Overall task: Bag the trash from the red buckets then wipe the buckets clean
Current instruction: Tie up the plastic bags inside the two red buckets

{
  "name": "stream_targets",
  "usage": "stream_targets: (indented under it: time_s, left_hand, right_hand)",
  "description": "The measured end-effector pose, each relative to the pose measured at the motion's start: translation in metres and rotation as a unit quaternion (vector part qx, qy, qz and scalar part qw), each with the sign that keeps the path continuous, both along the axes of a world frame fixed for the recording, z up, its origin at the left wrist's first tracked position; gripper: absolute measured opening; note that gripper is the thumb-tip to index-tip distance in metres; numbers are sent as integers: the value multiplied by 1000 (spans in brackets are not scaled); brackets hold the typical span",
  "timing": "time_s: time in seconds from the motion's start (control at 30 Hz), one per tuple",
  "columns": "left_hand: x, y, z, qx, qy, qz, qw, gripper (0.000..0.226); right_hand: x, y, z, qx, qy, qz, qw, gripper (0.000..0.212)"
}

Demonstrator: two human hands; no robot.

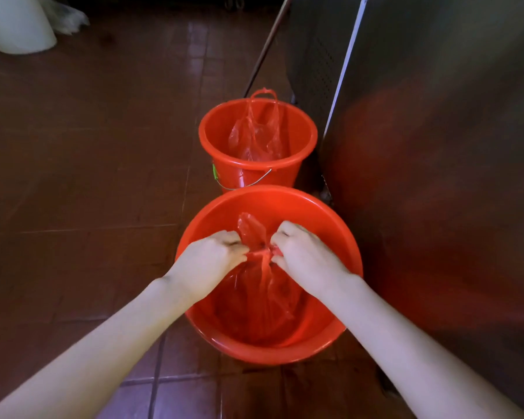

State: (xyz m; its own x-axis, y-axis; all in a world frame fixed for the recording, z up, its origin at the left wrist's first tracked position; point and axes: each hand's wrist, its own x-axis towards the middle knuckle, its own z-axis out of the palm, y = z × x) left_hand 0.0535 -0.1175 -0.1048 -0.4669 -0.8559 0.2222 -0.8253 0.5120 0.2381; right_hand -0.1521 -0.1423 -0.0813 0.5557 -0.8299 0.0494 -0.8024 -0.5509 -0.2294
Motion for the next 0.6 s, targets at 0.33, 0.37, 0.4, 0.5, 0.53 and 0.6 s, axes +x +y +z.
stream_targets:
  time_s: [0.33, 0.37, 0.4, 0.5, 0.53, 0.6]
  left_hand:
    - [30, 7, -3, -82, -95, -30, 992, 23]
    - [36, 9, -3, -79, -96, -30, 992, 22]
    - [43, 10, -3, -77, -96, -30, 992, 21]
    - [66, 17, -3, -80, -89, -22, 993, 12]
    - [72, 20, -2, -81, -87, -17, 993, 13]
    - [83, 25, 1, -80, -86, -6, 993, 27]
  right_hand:
    - [-43, 7, -19, 18, 1, -52, 998, 20]
    - [-50, 6, -21, 30, 9, -55, 998, 20]
    - [-56, 5, -22, 38, 15, -57, 998, 20]
    - [-70, 4, -25, 45, 34, -61, 997, 19]
    - [-72, 3, -26, 44, 38, -61, 996, 19]
    - [-74, 0, -27, 50, 37, -69, 996, 18]
